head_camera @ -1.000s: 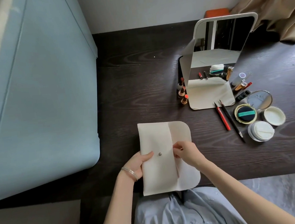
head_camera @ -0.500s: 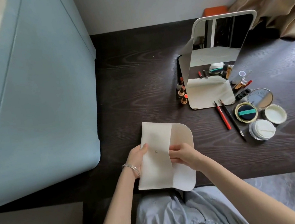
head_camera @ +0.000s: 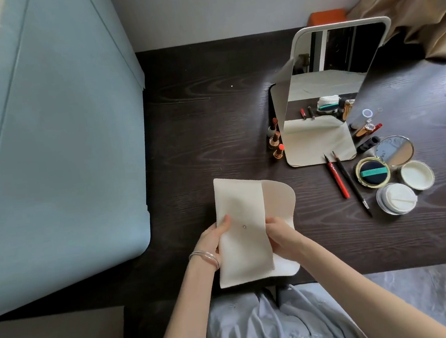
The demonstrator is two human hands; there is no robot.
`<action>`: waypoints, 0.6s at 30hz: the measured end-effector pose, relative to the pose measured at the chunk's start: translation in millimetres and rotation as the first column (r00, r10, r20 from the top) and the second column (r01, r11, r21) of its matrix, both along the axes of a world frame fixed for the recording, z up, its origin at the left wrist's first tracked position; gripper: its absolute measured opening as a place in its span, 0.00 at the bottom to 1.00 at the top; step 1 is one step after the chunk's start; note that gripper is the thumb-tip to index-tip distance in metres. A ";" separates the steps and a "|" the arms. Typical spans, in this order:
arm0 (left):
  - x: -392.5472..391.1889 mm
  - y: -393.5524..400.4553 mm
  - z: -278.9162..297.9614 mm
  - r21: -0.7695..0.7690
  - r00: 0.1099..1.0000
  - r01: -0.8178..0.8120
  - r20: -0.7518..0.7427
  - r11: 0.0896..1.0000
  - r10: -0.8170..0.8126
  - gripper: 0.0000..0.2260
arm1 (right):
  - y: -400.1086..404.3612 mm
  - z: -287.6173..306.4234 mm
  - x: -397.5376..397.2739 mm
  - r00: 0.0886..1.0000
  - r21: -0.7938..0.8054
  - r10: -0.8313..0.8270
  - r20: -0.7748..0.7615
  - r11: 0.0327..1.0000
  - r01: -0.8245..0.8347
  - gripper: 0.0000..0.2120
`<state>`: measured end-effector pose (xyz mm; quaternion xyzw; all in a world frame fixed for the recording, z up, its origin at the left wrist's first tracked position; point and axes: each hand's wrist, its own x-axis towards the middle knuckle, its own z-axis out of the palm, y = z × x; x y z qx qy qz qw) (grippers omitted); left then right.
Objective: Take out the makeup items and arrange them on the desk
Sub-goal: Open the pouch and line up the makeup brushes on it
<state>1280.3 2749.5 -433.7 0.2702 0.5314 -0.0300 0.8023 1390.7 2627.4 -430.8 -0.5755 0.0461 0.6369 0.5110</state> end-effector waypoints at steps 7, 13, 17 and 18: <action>5.4 -10.7 0.8 0.269 0.995 0.027 -0.100 0.963 0.000 0.08 | 2.6 2.3 1.8 0.999 0.028 -0.007 -0.049 1.000 0.009 0.09; 5.7 -7.9 -0.9 0.294 0.982 0.176 -0.118 0.940 -0.147 0.09 | 3.9 0.5 -3.4 0.995 -0.046 0.035 0.090 0.998 -0.031 0.09; 3.6 -7.0 4.3 0.200 0.983 0.180 -0.062 0.963 -0.171 0.11 | 0.7 2.2 -6.6 0.996 -0.016 0.013 0.090 1.000 -0.012 0.06; 3.4 -6.3 4.5 0.179 0.983 0.181 -0.057 0.967 -0.174 0.11 | -0.4 3.0 -6.2 0.999 -0.002 0.003 0.040 1.000 -0.003 0.07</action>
